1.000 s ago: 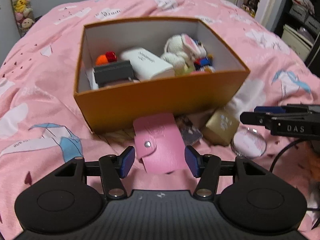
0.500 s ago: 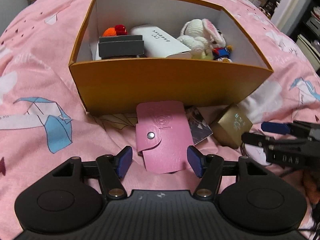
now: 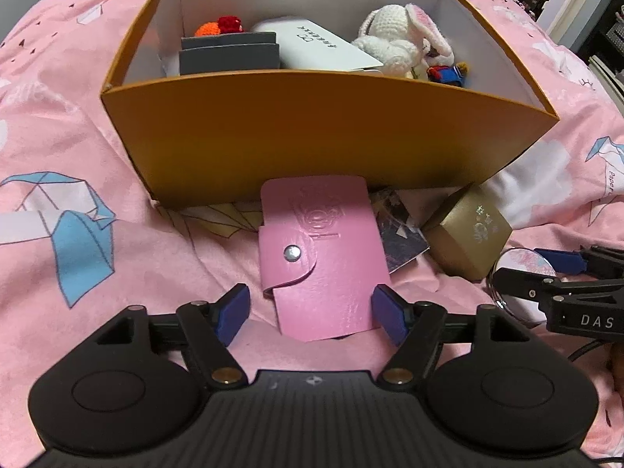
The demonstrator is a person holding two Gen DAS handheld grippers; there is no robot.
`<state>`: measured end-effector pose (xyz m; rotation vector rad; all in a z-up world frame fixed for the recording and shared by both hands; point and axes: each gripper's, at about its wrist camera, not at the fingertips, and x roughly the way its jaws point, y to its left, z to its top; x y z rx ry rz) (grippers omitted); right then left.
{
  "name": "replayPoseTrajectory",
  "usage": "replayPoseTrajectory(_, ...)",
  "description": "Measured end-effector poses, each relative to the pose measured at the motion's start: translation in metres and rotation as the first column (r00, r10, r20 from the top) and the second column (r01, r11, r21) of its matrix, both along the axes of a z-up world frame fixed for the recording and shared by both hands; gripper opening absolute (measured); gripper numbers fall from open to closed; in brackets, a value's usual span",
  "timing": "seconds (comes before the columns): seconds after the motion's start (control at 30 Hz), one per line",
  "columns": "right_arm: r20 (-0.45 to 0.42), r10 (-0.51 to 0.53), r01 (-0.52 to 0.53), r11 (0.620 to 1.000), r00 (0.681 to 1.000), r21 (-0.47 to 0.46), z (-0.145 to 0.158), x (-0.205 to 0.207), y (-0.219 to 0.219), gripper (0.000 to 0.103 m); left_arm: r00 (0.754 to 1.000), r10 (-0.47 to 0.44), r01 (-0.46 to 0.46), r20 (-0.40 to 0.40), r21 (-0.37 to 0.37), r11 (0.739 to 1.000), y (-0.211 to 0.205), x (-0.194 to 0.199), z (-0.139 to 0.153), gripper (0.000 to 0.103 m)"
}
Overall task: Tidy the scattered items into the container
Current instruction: 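Grasp the pink card wallet beside the shoebox with the left gripper, then grasp the round pink compact mirror with the right gripper while the left lifts the wallet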
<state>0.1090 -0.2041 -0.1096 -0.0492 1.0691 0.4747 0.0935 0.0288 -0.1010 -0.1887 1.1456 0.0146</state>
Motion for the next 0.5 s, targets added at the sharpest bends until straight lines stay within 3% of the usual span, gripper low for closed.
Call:
replayPoseTrajectory(0.23,-0.027,-0.005,0.006,1.000,1.000,0.022,-0.005,0.000,-0.002,0.068,1.000,-0.005,0.005,0.005,-0.040,0.999,0.002,0.003,-0.006,0.086)
replayPoseTrajectory(0.5,-0.022,-0.012,0.014,0.997,1.000,0.079,0.012,-0.007,-0.009,0.045,0.999,0.020,-0.018,0.030,-0.044,0.999,0.007,-0.003,-0.001,0.063)
